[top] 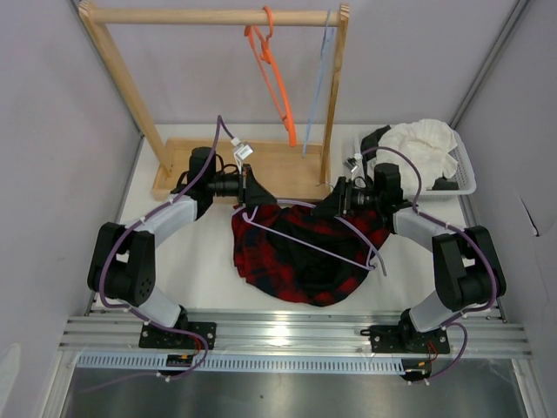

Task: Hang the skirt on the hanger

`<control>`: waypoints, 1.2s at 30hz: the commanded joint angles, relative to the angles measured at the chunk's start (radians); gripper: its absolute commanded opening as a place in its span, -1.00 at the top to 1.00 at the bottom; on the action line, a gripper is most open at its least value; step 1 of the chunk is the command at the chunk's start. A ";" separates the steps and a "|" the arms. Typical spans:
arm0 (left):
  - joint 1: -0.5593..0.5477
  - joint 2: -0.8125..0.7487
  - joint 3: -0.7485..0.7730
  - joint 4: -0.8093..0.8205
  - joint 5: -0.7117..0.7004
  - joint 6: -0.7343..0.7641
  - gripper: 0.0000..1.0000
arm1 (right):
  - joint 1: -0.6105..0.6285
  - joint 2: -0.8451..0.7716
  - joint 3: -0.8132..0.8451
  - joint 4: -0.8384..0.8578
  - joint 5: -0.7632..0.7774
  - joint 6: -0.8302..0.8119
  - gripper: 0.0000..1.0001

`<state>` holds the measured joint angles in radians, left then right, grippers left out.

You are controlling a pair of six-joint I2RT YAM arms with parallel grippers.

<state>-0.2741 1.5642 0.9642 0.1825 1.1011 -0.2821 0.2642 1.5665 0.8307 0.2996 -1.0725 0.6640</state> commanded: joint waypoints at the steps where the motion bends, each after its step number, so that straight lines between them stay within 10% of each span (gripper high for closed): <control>1: -0.014 -0.010 0.007 0.057 -0.007 -0.003 1.00 | 0.004 -0.008 0.001 0.084 -0.035 0.045 0.05; 11: -0.019 -0.007 0.059 -0.075 -0.113 0.066 1.00 | 0.004 -0.026 -0.005 0.047 -0.014 0.002 1.00; 22: 0.001 -0.200 0.074 -0.255 -0.437 0.066 -0.04 | 0.004 -0.120 -0.025 -0.042 0.128 -0.084 1.00; 36: -0.028 -0.519 -0.048 -0.448 -0.797 -0.022 -0.07 | 0.006 -0.192 -0.035 -0.065 0.197 -0.104 1.00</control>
<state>-0.2745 1.1355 0.9646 -0.1997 0.3931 -0.2726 0.2691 1.4151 0.7910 0.2108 -0.8875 0.5636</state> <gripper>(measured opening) 0.535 0.198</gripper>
